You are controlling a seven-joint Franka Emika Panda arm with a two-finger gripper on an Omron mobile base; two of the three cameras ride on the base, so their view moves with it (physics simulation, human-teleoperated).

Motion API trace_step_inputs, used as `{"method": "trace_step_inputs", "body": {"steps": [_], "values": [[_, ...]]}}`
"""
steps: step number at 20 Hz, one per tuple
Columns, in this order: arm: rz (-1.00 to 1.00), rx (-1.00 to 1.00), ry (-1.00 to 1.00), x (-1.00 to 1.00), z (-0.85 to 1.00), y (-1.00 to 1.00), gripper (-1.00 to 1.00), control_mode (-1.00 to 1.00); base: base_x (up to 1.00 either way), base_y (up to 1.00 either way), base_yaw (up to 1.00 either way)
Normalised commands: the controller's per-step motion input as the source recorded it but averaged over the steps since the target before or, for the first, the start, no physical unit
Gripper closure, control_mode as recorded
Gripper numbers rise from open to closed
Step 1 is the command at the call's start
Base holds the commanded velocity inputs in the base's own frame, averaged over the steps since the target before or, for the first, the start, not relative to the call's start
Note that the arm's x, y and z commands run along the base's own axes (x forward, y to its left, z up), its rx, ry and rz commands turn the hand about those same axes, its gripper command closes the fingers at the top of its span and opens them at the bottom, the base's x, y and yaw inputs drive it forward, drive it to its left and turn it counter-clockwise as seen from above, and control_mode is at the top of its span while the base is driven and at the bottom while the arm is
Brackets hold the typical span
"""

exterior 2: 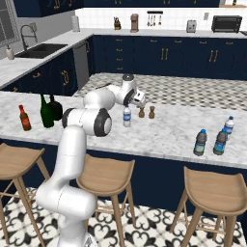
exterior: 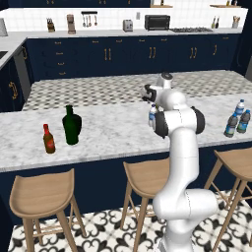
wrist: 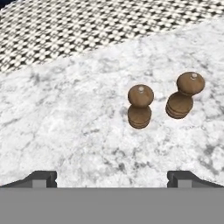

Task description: Move the plastic bottles in the middle to the plastics group, and the glass bottles in the middle to the glass group.

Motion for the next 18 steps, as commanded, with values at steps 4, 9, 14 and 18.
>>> {"method": "trace_step_inputs", "body": {"steps": [4,9,14,18], "values": [[0.0,0.0,-0.04,-0.04,-0.24,0.05,-1.0,-1.0,0.0,0.0,0.0],[0.0,0.0,0.0,0.0,-0.08,0.03,-1.0,-1.0,0.0,0.0,0.0],[0.0,0.0,0.0,-0.01,0.0,0.11,-1.0,-1.0,0.0,0.0,0.0],[0.0,0.0,-0.11,0.0,0.0,0.04,-1.0,-1.0,0.0,0.0,0.0]]}}
